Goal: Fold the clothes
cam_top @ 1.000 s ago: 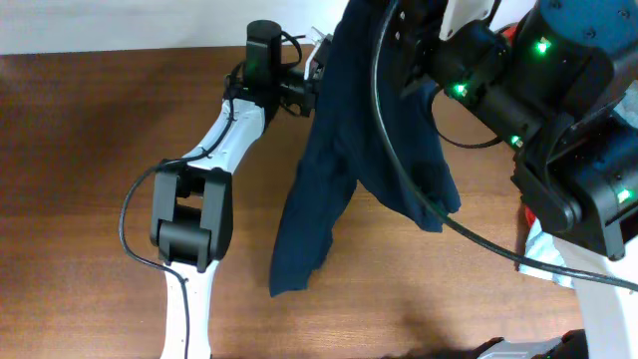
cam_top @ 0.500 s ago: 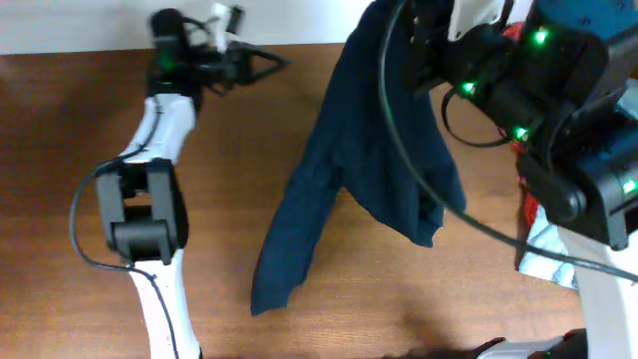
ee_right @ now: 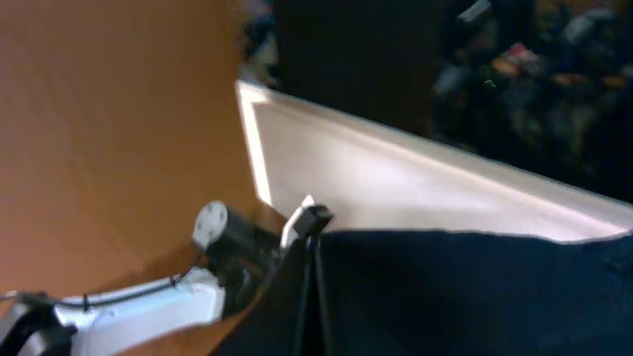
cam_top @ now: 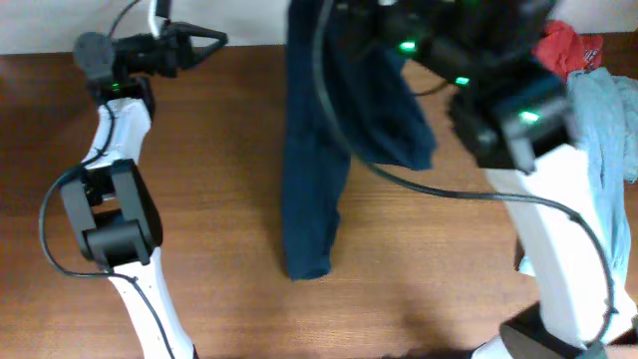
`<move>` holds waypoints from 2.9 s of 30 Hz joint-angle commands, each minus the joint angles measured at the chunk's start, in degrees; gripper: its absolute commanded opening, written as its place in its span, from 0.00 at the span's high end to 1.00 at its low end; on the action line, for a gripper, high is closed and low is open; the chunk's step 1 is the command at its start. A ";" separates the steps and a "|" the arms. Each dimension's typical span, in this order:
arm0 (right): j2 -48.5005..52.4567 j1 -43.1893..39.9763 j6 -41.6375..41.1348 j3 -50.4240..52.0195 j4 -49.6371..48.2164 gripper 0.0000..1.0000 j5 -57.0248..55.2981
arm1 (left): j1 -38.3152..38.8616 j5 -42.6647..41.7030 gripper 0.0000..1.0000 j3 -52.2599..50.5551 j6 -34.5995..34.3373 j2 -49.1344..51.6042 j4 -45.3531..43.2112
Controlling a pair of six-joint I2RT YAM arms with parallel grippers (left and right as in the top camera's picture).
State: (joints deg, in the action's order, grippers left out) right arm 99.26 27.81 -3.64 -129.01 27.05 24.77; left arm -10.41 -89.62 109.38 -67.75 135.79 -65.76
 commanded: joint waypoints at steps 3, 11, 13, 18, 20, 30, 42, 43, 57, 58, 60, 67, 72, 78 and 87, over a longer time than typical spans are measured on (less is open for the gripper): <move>0.90 5.75 0.15 -1.18 -9.05 0.96 3.04 | -5.20 -0.48 0.99 0.22 -14.47 0.48 -6.49; 0.55 2.97 -4.02 -1.18 -9.92 0.96 -1.42 | -7.28 -0.48 0.99 0.22 -16.85 0.48 -8.41; 0.94 0.48 -4.83 -1.18 -7.96 0.96 -1.70 | -7.21 -0.48 0.99 0.22 -16.85 0.48 -8.41; 3.10 -6.16 -6.14 -1.14 -0.92 0.96 -1.73 | -6.47 -0.48 0.99 0.22 -16.83 0.50 -8.44; 4.76 -9.03 -6.14 -1.09 2.56 0.96 -1.73 | -5.99 -0.48 0.99 0.22 -16.83 0.48 -8.87; 21.51 -19.23 -5.88 -0.96 13.73 0.96 -1.36 | -3.10 -0.48 0.99 0.22 -16.83 0.50 -9.51; 31.39 -27.93 -5.46 -0.96 13.88 0.96 -2.01 | 1.18 -0.50 0.99 0.22 -16.59 0.50 -9.70; 31.36 -28.59 -5.57 -0.98 13.84 0.96 -2.10 | 1.57 -0.50 0.99 0.22 -16.50 0.50 -9.70; 30.73 -42.56 -7.82 -9.35 18.91 0.02 9.25 | 6.32 -0.48 0.99 0.22 -11.87 0.50 -9.68; 30.51 -42.97 -7.80 -10.54 19.82 0.02 10.36 | 6.38 -0.48 0.99 0.22 -11.87 0.50 -9.68; 29.94 -43.32 -7.56 -13.11 21.40 0.02 13.84 | 6.36 -0.39 0.99 0.22 -11.89 0.50 -9.68; 28.68 -41.99 -7.69 -20.13 24.11 0.01 24.46 | 5.51 10.64 0.94 0.22 -11.89 0.50 5.70; 28.57 -40.46 -7.85 -21.88 26.64 0.02 24.44 | 4.11 23.06 0.87 0.42 -11.91 0.50 25.27; 28.59 -39.47 -5.55 -21.88 31.21 0.02 21.62 | 3.98 29.57 0.70 4.22 -2.05 0.48 39.19; 28.44 -37.18 1.46 -21.88 41.83 0.02 7.23 | 5.33 40.09 0.66 20.96 33.75 0.50 85.11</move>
State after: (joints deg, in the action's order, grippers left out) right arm 129.47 -10.68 -6.04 -150.12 67.16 39.03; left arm -5.93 -56.34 124.57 -53.89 136.31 11.18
